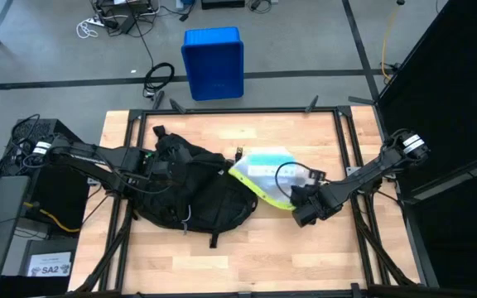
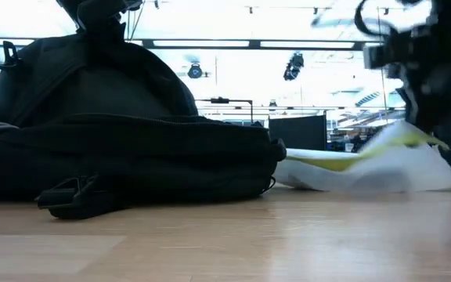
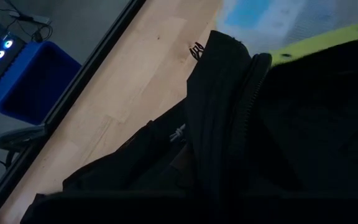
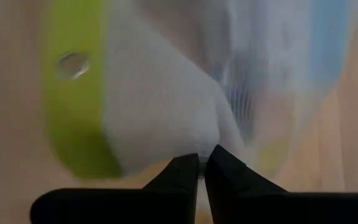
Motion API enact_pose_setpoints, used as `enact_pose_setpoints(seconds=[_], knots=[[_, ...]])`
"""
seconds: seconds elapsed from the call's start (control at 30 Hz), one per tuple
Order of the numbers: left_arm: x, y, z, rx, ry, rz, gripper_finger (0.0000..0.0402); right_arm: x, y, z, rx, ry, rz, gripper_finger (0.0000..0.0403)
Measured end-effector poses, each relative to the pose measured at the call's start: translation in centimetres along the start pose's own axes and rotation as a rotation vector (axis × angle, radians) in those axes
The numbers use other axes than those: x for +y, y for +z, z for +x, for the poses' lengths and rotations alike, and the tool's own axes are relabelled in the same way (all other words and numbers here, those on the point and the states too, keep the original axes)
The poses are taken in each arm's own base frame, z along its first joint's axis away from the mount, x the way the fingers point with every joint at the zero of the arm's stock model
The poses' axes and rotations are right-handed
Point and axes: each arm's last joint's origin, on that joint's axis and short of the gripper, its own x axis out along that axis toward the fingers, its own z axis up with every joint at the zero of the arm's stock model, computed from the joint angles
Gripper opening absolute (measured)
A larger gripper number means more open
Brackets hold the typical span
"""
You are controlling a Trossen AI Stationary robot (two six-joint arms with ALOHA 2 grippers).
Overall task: Unpack backpack
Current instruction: Remove the zip lock bag from the backpack, then remove the charger cable from the backpack
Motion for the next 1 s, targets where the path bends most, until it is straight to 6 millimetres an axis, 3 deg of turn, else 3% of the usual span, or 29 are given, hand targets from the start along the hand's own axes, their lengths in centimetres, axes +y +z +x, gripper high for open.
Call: enact_pose_setpoints(seconds=[0.13, 0.27, 0.43, 0.8, 1.0], knots=[[0.0, 0.0, 0.0, -0.001, -0.001, 0.007, 0.0, -1.2, -0.7, 1.7, 0.041, -0.097, 0.12, 0.0], [0.0, 0.0, 0.0, -0.001, -0.001, 0.016, 0.0, -1.6, 0.0, 1.5, 0.038, -0.091, 0.119, 0.0004], [0.0, 0.0, 0.0, -0.001, -0.002, 0.019, 0.0, -1.6, 1.8, -0.2, -0.062, -0.099, 0.148, 0.0038], [0.0, 0.0, 0.0, 0.004, -0.011, 0.014, 0.0, -2.2, 5.4, -5.5, -0.18, -0.028, 0.105, 0.0175], [-0.2, 0.3, 0.0, -0.028, -0.021, 0.013, 0.0, -2.1, 7.5, -7.8, -0.329, 0.046, 0.121, 0.0226]])
